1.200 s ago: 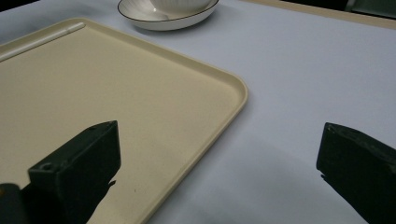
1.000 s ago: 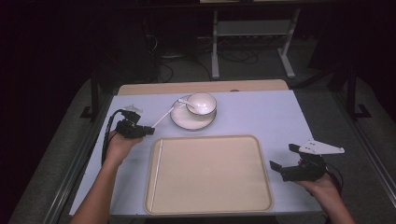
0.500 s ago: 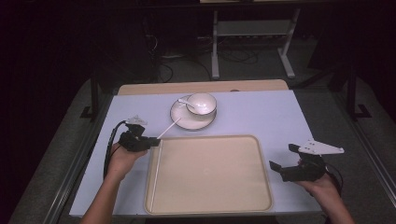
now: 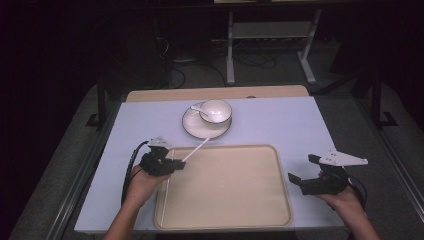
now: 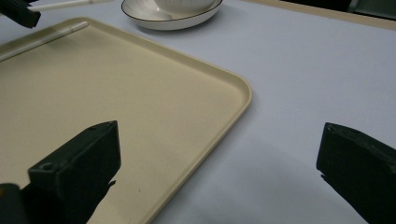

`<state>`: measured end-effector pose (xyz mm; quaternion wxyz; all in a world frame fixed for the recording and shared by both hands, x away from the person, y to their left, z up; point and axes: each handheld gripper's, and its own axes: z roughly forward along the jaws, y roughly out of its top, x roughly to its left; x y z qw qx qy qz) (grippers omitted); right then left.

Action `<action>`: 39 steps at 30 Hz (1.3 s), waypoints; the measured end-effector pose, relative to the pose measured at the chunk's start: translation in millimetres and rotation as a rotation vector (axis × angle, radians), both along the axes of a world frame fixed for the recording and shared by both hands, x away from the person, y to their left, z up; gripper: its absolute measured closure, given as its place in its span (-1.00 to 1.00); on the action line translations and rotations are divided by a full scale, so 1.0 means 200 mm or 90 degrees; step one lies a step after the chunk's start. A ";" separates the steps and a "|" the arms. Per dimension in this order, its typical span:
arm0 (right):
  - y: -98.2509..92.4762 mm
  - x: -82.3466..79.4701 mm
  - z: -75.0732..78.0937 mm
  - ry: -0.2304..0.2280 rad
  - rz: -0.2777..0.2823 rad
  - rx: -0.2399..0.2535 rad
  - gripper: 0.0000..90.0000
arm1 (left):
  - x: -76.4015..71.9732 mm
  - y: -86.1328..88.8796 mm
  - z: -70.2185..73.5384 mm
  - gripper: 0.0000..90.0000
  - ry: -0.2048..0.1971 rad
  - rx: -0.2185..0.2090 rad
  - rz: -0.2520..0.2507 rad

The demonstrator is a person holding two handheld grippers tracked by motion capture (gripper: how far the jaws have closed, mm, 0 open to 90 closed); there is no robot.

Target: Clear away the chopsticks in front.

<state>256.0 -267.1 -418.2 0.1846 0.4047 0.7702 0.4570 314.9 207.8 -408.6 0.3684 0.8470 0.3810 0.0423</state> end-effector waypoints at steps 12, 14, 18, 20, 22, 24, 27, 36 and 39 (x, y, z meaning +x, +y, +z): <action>0.00 0.00 0.00 0.002 0.001 -0.003 -1.00 | 0.01 -0.15 -0.10 0.86 0.027 0.013 -0.047; 0.00 0.00 0.00 0.002 0.002 -0.003 -1.00 | 0.02 -0.18 -0.11 0.86 0.028 0.015 -0.054; 0.01 0.00 0.00 0.002 0.003 -0.003 -1.00 | 0.03 -0.24 -0.14 0.86 0.028 0.025 -0.066; 0.01 0.00 0.00 0.002 0.003 -0.003 -1.00 | 0.04 -0.26 -0.15 0.86 0.028 0.032 -0.070; 0.01 0.00 0.00 0.002 0.003 -0.003 -1.00 | 0.04 -0.27 -0.16 0.86 0.032 0.037 -0.073; 0.00 0.01 0.00 0.002 0.004 -0.004 -1.00 | 0.05 -0.28 -0.17 0.86 0.032 0.036 -0.073; 0.00 0.00 0.00 0.002 0.004 -0.003 -1.00 | 0.05 -0.28 -0.17 0.86 0.029 0.036 -0.071; 0.01 0.00 0.00 0.001 0.004 -0.003 -1.00 | 0.04 -0.29 -0.17 0.83 0.024 0.035 -0.074; 0.01 0.00 0.00 0.001 0.003 -0.003 -1.00 | 0.04 -0.29 -0.17 0.84 0.025 0.034 -0.074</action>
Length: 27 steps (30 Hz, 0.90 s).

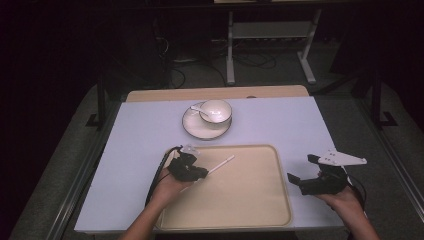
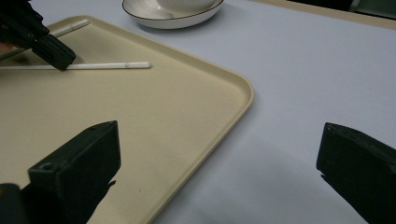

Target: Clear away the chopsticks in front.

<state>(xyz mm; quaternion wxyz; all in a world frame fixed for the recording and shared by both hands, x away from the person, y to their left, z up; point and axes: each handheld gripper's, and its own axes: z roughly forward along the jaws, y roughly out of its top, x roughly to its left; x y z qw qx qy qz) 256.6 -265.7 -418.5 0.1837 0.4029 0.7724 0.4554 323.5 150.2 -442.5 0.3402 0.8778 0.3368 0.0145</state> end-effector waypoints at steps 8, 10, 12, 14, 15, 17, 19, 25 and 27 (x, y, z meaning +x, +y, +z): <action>0.00 0.00 0.00 0.001 0.001 0.000 -1.00 | 0.00 0.00 0.03 0.82 -0.003 -0.013 -0.007; 0.00 0.00 0.00 0.001 0.001 0.000 -1.00 | 0.00 0.00 0.05 0.83 -0.009 -0.021 -0.009; 0.00 0.00 0.00 0.001 0.001 0.000 -1.00 | 0.00 -0.01 0.06 0.83 -0.012 -0.028 -0.007; 0.00 0.00 0.00 0.000 0.001 0.000 -1.00 | 0.01 -0.03 0.07 0.84 -0.012 -0.030 -0.013; 0.00 0.00 0.00 0.000 0.001 0.000 -1.00 | 0.02 -0.03 0.08 0.86 -0.014 -0.028 -0.015; 0.00 0.00 0.00 0.000 0.000 -0.001 -1.00 | 0.03 -0.05 0.09 0.88 -0.016 -0.034 -0.025; 0.00 0.00 0.00 -0.001 0.000 -0.001 -1.00 | 0.05 -0.08 0.09 0.88 -0.015 -0.033 -0.030; 0.00 0.00 0.00 0.000 -0.002 0.001 -1.00 | 0.09 -0.18 0.09 0.99 -0.014 -0.034 -0.065; 0.00 0.00 0.00 0.000 -0.003 0.001 -1.00 | 0.11 -0.20 0.09 0.99 -0.015 -0.033 -0.079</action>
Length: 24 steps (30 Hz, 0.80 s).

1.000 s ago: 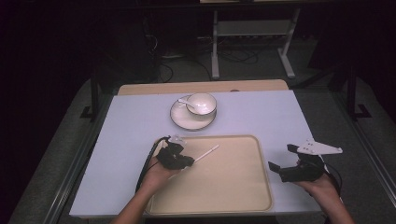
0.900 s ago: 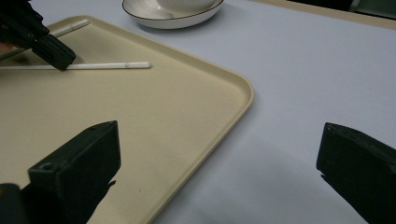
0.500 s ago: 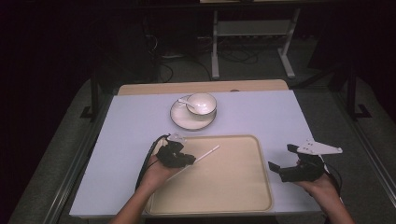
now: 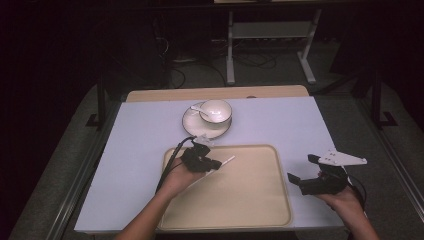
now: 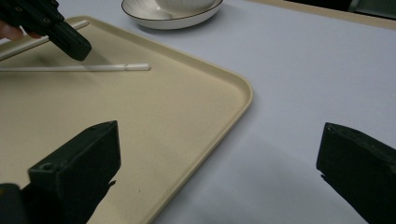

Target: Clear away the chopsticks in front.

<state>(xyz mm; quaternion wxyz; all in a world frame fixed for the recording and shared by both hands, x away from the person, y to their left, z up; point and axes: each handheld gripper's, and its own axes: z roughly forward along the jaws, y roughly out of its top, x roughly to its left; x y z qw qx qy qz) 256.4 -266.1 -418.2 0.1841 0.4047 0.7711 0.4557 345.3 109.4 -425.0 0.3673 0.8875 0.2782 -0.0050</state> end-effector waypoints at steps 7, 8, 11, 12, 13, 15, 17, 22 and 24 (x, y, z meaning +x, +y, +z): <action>0.00 0.00 0.00 -0.001 0.001 0.000 -1.00 | 0.06 -0.11 -0.01 0.99 -0.003 -0.001 -0.016; 0.00 0.00 0.00 0.000 0.001 0.000 -1.00 | 0.07 -0.12 -0.02 0.99 -0.004 -0.001 -0.017; 0.00 0.00 0.00 0.000 0.001 0.001 -1.00 | 0.10 -0.17 -0.02 0.99 -0.007 0.006 -0.025; 0.00 0.00 0.00 0.000 0.001 0.001 -1.00 | 0.12 -0.19 -0.02 0.99 -0.012 0.013 -0.027; -0.01 0.00 0.00 0.000 0.001 0.001 -1.00 | 0.12 -0.20 -0.02 0.99 -0.013 0.014 -0.026; -0.01 0.00 0.00 0.000 -0.001 0.002 -1.00 | 0.14 -0.22 -0.03 0.99 -0.015 0.018 -0.026; -0.01 0.00 0.00 0.000 -0.001 0.003 -1.00 | 0.16 -0.23 -0.04 0.99 -0.017 0.021 -0.024; -0.02 0.00 0.00 -0.001 -0.001 0.004 -1.00 | 0.19 -0.25 -0.07 0.99 -0.013 0.029 -0.014; -0.02 0.00 0.00 -0.001 -0.002 0.004 -1.00 | 0.21 -0.25 -0.08 0.99 -0.012 0.026 -0.010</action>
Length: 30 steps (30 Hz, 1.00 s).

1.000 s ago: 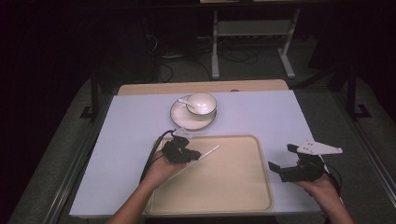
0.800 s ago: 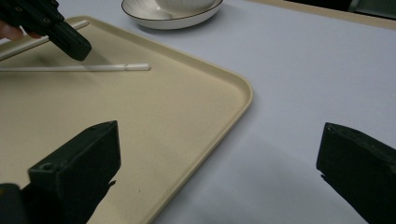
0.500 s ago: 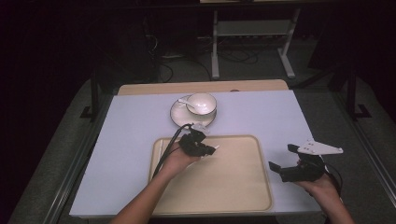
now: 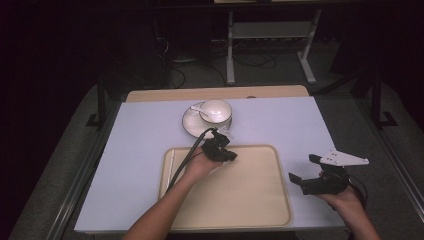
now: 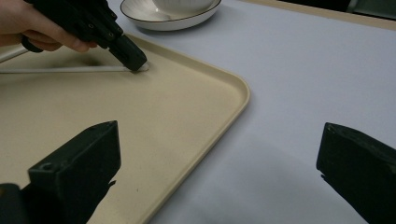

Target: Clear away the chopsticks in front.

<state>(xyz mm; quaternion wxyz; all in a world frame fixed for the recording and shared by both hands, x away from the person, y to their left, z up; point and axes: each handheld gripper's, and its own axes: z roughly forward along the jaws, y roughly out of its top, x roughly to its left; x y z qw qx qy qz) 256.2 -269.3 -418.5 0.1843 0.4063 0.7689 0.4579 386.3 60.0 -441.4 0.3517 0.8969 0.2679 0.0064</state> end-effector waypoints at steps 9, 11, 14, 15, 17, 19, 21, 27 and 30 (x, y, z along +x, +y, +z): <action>0.00 0.00 0.00 -0.001 -0.001 -0.001 -1.00 | 0.04 0.03 -0.01 0.99 -0.003 0.016 0.020; 0.00 0.00 0.00 -0.001 -0.001 0.000 -1.00 | 0.05 0.05 0.00 0.99 -0.003 0.018 0.029; 0.00 0.00 0.00 -0.001 -0.001 0.000 -1.00 | 0.06 0.07 0.01 0.99 -0.007 0.026 0.037; 0.00 0.00 0.00 -0.002 -0.002 0.000 -1.00 | 0.06 0.08 0.01 0.99 -0.007 0.026 0.039; 0.00 0.00 0.00 -0.002 -0.002 0.001 -1.00 | 0.07 0.09 0.01 0.99 -0.007 0.028 0.045; 0.00 0.00 0.00 -0.002 -0.002 0.001 -1.00 | 0.07 0.11 0.02 0.99 -0.007 0.031 0.049; 0.00 0.00 0.00 -0.001 -0.003 0.000 -1.00 | 0.08 0.13 0.02 0.99 -0.009 0.033 0.054; 0.00 0.00 0.00 -0.001 -0.003 0.000 -1.00 | 0.08 0.18 0.04 0.99 -0.010 0.032 0.065; 0.00 0.00 0.00 -0.002 -0.002 0.000 -1.00 | 0.08 0.21 0.04 0.99 -0.009 0.029 0.072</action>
